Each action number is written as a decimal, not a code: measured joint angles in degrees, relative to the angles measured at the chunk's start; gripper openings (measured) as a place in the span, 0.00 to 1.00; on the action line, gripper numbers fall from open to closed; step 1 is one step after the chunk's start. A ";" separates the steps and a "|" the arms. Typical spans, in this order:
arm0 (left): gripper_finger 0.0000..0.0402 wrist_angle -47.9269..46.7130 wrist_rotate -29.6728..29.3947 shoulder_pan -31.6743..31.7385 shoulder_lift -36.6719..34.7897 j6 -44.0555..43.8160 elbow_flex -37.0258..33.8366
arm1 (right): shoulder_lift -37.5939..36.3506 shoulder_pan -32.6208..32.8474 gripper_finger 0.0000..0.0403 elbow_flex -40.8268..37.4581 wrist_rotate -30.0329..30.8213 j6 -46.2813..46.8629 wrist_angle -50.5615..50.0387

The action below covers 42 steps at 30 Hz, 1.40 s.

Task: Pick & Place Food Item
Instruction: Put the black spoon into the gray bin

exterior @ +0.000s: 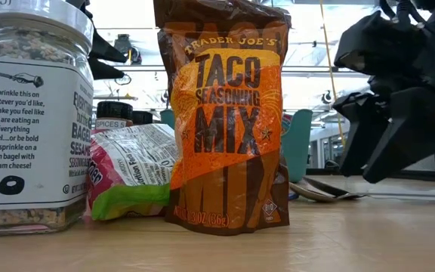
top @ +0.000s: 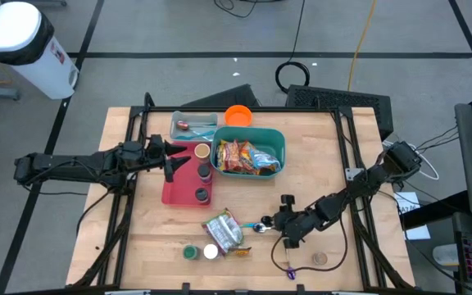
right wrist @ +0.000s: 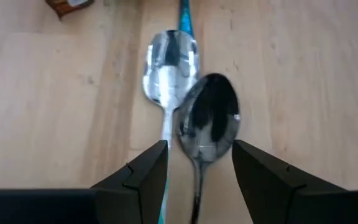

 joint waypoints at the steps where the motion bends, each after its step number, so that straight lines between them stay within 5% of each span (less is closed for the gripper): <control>1: 0.56 0.01 0.00 -0.01 0.01 0.00 0.00 | 0.02 0.02 0.42 0.00 -0.04 0.00 -0.36; 23: 0.56 0.15 0.00 -0.02 1.03 0.04 0.00 | -0.92 -1.82 0.41 -2.92 -2.86 7.77 -8.59; 38: 0.56 0.15 -0.01 0.00 1.03 0.07 0.00 | -0.77 -3.74 0.03 -7.58 -2.54 8.57 -8.03; 42: 0.56 0.15 -0.02 0.00 1.03 0.02 0.00 | -0.75 -3.76 0.02 -7.63 -2.49 7.83 -8.00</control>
